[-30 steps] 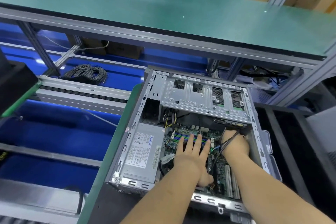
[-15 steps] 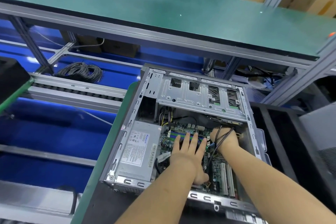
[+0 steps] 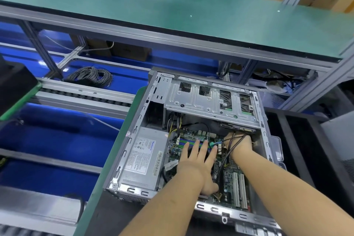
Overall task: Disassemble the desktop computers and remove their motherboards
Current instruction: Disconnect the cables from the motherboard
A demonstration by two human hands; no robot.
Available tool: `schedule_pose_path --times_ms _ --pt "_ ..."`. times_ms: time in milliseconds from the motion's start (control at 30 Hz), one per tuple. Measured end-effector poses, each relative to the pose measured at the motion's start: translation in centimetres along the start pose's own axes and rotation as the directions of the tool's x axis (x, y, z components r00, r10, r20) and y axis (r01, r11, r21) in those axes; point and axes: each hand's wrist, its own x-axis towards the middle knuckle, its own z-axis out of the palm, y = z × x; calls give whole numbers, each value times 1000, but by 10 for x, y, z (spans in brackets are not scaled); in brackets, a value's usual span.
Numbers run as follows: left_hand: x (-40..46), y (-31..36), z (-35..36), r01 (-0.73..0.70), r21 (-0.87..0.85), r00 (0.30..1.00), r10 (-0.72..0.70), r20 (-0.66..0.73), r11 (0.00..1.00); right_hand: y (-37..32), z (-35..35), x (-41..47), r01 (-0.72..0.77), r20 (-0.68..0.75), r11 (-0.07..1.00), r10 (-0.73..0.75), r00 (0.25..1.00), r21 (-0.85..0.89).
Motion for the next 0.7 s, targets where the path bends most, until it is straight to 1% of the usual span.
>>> schedule_pose_path --times_ms 233,600,700 --pt "-1 0 -1 3 5 1000 -3 2 1000 2 2 2 -46 32 999 45 998 6" --pt "-2 0 -1 10 6 1000 -10 1 1000 0 2 4 -46 52 998 44 998 37" --pt "-2 0 -1 12 5 1000 -12 -1 1000 -1 4 4 -46 34 999 45 998 26"
